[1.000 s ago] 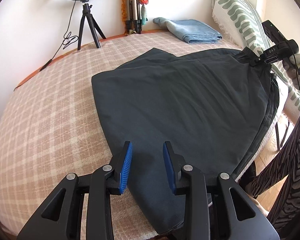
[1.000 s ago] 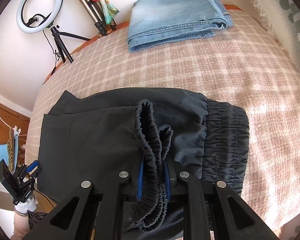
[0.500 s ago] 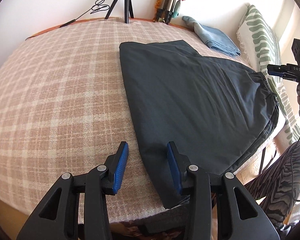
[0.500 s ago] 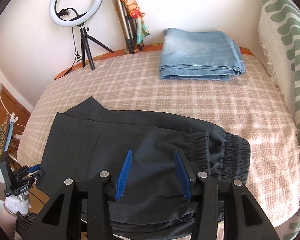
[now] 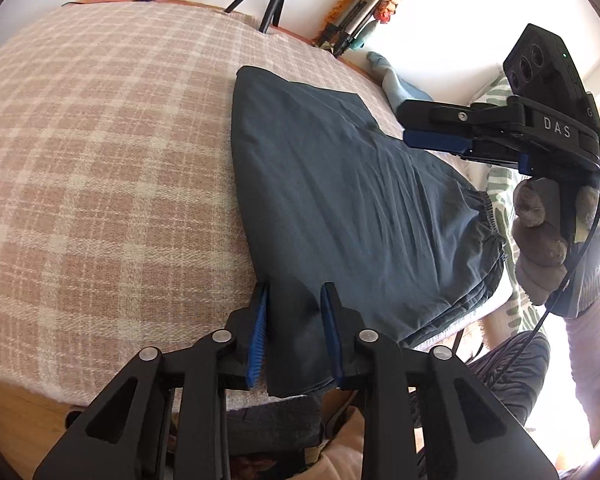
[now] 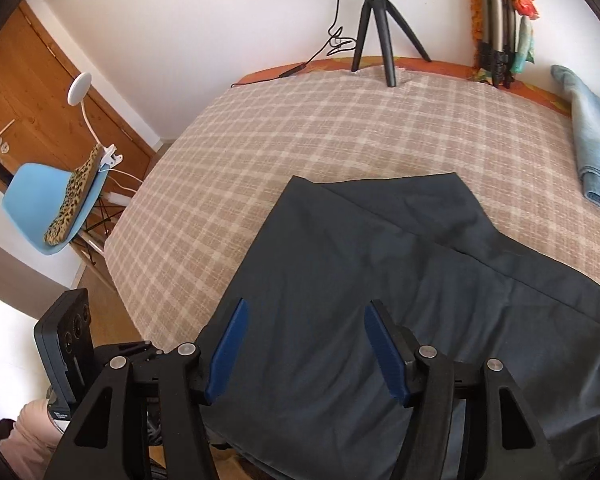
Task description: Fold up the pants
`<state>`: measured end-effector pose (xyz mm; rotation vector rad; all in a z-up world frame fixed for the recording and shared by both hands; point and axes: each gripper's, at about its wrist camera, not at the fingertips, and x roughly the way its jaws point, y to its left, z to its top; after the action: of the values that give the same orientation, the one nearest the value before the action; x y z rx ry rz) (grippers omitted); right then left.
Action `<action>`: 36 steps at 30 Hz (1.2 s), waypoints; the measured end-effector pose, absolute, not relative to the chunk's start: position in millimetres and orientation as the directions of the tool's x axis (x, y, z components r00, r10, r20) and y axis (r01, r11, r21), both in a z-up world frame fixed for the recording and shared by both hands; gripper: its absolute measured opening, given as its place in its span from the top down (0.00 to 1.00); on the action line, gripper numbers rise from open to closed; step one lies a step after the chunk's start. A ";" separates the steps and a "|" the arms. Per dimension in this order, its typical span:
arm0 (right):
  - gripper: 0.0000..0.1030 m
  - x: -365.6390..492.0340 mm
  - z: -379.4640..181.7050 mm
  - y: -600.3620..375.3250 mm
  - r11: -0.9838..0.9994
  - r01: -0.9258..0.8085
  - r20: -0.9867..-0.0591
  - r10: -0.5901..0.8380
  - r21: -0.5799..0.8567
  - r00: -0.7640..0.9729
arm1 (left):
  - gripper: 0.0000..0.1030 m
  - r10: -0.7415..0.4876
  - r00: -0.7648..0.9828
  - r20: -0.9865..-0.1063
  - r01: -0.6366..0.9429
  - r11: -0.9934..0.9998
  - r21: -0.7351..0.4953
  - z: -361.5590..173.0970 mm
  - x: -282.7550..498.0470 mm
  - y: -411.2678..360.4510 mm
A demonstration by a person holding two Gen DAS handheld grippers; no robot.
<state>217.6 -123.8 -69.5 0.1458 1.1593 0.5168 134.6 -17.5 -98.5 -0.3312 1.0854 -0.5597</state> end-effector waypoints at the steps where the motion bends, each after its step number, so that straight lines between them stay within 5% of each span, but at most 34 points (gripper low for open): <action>1: 0.37 223.8 -73.0 -111.0 0.872 -0.320 -0.842 0.461 0.371 0.280 | 0.86 -0.586 0.356 -0.728 0.265 0.810 -0.523 -96.6 134.3 -17.0; 24: 0.38 269.8 -138.3 12.1 0.889 -0.449 -0.988 -0.022 -0.088 0.150 | 0.90 -0.575 0.427 -0.698 0.346 0.817 -0.462 -75.8 118.4 -31.8; 27: 0.50 269.8 -137.5 10.4 0.891 -0.450 -0.990 -0.002 -0.065 0.139 | 0.90 -0.567 0.428 -0.703 0.337 0.823 -0.458 -76.6 118.2 -33.4; 29: 0.70 269.7 -136.1 8.2 0.889 -0.451 -0.988 -0.010 -0.079 0.153 | 0.90 -0.557 0.429 -0.711 0.335 0.829 -0.448 -78.1 118.2 -33.2; 31: 0.79 269.5 -134.3 4.7 0.890 -0.449 -0.988 -0.006 -0.076 0.155 | 0.89 -0.526 0.439 -0.729 0.327 0.849 -0.415 -79.0 117.3 -34.5; 34: 0.90 269.7 -128.9 -7.1 0.897 -0.439 -0.987 0.025 -0.048 0.160 | 0.61 -0.499 0.428 -0.754 0.325 0.863 -0.387 -84.6 115.2 -39.3; 36: 0.93 267.5 -127.0 -14.7 0.900 -0.436 -0.984 0.050 -0.030 0.170 | 0.58 -0.485 0.420 -0.767 0.322 0.870 -0.373 -89.3 114.5 -42.2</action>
<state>267.5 -14.7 -127.0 -0.3381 1.3627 0.3543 114.5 -42.2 -89.3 -0.1782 1.0188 -0.5088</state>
